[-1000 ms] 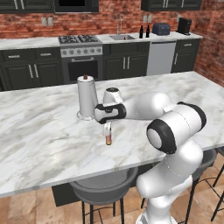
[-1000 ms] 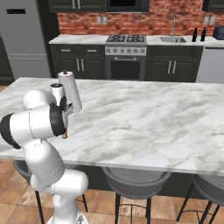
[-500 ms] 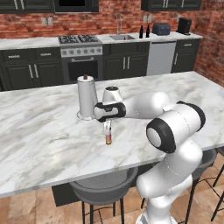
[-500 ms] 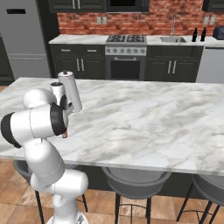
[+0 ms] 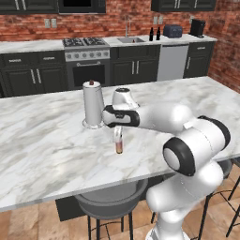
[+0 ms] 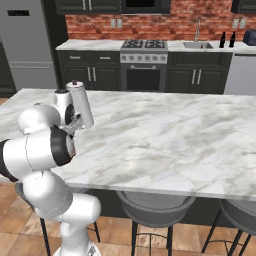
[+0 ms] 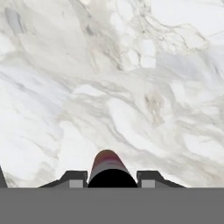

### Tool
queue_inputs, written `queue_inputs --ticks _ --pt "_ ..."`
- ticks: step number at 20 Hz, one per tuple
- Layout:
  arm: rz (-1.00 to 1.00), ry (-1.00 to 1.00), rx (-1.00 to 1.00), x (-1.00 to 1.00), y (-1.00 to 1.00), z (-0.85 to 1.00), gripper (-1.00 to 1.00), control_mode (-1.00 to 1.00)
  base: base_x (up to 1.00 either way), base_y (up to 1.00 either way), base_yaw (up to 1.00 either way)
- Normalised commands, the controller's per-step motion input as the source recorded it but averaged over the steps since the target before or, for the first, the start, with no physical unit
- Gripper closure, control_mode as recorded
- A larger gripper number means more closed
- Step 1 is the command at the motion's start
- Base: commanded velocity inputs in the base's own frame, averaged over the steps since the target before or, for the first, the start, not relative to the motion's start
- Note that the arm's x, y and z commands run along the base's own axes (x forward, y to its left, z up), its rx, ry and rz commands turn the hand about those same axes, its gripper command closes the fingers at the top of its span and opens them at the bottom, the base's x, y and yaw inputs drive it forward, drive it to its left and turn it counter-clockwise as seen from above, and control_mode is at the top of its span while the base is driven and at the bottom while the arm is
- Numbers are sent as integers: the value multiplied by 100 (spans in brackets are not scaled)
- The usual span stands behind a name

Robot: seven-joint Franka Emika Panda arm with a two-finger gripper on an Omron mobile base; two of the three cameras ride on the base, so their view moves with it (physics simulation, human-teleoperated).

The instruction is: Place the large bottle from the dining counter next to the other large bottle outside the sink, and place the small bottle from the dining counter next to the other small bottle inside the sink.

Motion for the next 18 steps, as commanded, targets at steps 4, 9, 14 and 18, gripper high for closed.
queue_inputs --ticks 4,9,14,18 --pt "0 0 0 -37 -21 53 100 -100 0 0 0" --pt "-3 0 0 -38 -32 55 100 -100 0 0 0" --pt "-7 0 0 -45 -38 50 100 -100 0 0 0" --pt "-9 0 0 -39 -42 43 100 -100 0 0 0"
